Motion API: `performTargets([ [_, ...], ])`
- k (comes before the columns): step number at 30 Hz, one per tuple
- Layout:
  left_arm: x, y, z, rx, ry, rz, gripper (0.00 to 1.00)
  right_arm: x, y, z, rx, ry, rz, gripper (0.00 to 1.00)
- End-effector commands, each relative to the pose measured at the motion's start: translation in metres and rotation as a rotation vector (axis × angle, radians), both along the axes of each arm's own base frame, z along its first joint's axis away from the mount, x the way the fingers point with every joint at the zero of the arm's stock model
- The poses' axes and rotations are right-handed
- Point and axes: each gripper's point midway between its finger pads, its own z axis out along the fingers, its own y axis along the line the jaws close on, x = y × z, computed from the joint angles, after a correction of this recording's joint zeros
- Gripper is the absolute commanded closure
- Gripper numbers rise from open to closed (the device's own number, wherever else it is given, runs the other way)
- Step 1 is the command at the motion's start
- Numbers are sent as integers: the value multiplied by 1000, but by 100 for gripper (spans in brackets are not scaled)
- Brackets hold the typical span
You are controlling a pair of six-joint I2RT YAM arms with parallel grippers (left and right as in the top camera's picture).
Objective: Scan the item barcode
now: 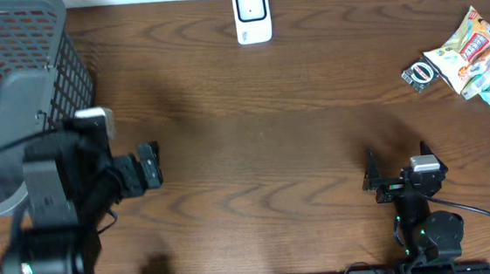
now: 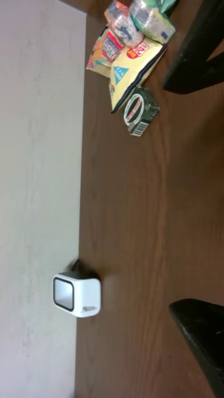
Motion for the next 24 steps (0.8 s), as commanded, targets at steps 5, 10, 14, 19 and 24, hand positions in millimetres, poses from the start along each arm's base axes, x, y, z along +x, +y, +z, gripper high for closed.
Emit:
performTargets([
  [5,-44,-10,-27,40,-145,-117,2,0,-1,-1,-16,0,-5,1],
  [10,-52,-7,-39,54,-192,-101,3,0,-1,-1,-16,0,-5,1],
  [14,-43,-7,-48,56,-263,-99,2,0,-1,-1,-16,0,-5,1],
  [19,-28,-7,-57,55,-394,-92,2,0,-1,-1,-16,0,-5,1],
  [24,-16,-7,-70,36,-489,-77,2,0,-1,-1,-16,0,-5,1],
])
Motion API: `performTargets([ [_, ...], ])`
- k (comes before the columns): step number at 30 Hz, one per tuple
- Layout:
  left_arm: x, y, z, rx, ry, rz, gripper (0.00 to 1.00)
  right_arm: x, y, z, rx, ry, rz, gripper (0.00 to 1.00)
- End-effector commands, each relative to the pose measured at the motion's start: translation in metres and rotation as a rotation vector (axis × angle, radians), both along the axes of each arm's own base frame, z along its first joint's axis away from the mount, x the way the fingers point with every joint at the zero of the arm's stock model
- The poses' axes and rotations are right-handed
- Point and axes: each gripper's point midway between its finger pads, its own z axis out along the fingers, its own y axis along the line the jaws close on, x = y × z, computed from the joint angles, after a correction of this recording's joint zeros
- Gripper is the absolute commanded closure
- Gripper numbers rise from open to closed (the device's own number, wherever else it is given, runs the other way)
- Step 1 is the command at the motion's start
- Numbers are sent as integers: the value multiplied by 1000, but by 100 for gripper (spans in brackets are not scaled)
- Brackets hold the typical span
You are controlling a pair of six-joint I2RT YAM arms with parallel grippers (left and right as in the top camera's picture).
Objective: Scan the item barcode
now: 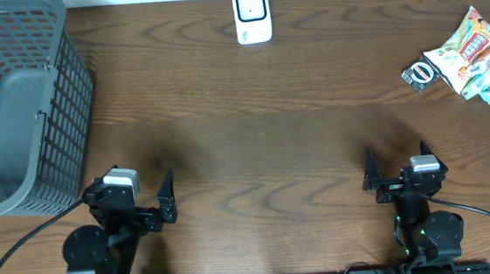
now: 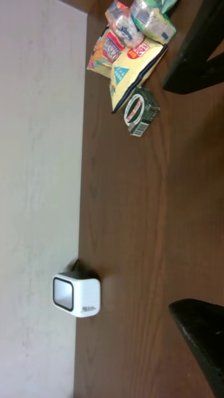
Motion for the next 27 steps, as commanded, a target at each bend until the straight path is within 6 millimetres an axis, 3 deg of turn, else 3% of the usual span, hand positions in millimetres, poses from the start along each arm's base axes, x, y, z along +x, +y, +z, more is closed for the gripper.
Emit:
performTargets([
  [1,5,1,-10,-27,-51,8,2,0,-1,0,-13,-1,-6,1],
  [7,14,2,-9,-48,-187,16,2,0,-1,0,-13,-1,-5,1],
  [15,19,20,-22,-138,-244,132,2,0,-1,0,-13,-1,-5,1],
  [27,25,21,-37,-169,-283,138,2,0,-1,0,-13,-1,-5,1],
])
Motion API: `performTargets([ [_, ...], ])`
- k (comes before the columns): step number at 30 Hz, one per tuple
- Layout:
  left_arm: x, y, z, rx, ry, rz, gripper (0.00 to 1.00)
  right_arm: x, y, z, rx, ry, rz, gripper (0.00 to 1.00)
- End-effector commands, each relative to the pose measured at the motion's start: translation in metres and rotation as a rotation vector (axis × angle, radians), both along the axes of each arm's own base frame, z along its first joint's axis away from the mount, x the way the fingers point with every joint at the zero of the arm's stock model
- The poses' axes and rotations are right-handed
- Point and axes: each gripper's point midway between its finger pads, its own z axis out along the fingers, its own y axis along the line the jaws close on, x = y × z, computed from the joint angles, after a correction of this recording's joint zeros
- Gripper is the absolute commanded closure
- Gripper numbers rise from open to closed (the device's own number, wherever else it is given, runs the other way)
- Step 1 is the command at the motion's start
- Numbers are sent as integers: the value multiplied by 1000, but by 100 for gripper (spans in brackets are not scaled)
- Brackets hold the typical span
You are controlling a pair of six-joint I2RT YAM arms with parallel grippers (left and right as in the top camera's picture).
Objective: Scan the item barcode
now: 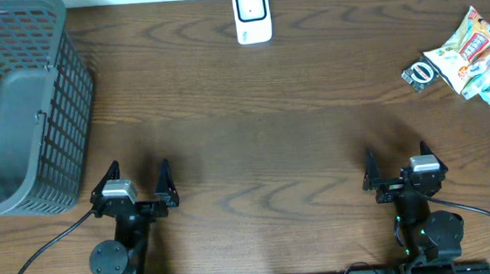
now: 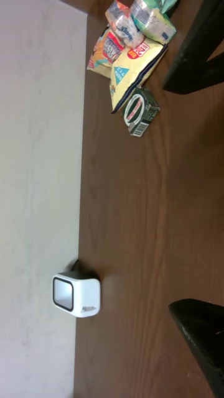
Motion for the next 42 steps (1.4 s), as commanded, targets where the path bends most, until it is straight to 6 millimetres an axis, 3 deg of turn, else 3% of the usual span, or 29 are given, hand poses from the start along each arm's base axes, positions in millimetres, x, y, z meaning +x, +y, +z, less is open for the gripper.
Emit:
performTargets([
  [1,0,3,1,-23,-7,16,3,0,-1,0,-13,0,-5,1],
  [9,-3,3,-39,-19,156,18,2,0,-1,0,-13,0,-5,1],
  [20,-3,2,-39,120,145,2,2,0,-1,0,-13,0,-5,1],
  [42,-3,6,-40,128,150,28,2,0,-1,0,-13,0,-5,1],
])
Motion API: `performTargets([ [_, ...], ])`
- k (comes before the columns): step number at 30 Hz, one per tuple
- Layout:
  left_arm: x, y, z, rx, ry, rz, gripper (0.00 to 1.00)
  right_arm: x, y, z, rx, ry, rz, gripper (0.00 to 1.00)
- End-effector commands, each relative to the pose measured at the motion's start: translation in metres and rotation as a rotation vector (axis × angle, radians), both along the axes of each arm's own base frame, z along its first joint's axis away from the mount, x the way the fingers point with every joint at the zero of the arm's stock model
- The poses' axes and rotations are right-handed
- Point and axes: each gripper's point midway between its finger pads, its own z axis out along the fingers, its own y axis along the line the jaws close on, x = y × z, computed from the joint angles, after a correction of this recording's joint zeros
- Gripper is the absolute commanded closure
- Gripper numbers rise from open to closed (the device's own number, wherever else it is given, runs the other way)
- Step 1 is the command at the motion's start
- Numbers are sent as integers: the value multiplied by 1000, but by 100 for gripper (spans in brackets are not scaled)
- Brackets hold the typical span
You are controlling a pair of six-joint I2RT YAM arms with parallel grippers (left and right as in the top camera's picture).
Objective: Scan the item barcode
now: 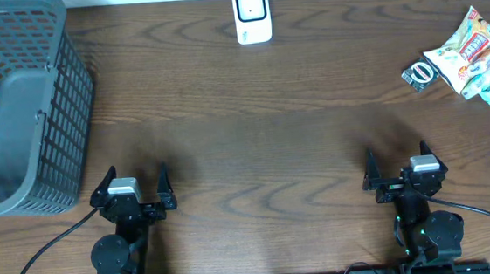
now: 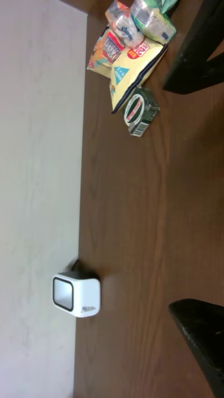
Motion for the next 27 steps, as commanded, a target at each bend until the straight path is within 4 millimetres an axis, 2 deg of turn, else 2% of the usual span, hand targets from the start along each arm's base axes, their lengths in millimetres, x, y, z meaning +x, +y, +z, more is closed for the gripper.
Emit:
performTargets([
  [1,-2,-3,-14,12,46,-16,2,0,-1,0,-13,0,-5,1],
  [7,-2,-4,-13,-28,46,-22,2,0,-1,0,-13,0,-6,1],
  [27,-1,5,-14,10,48,30,2,0,-1,0,-13,0,-5,1],
])
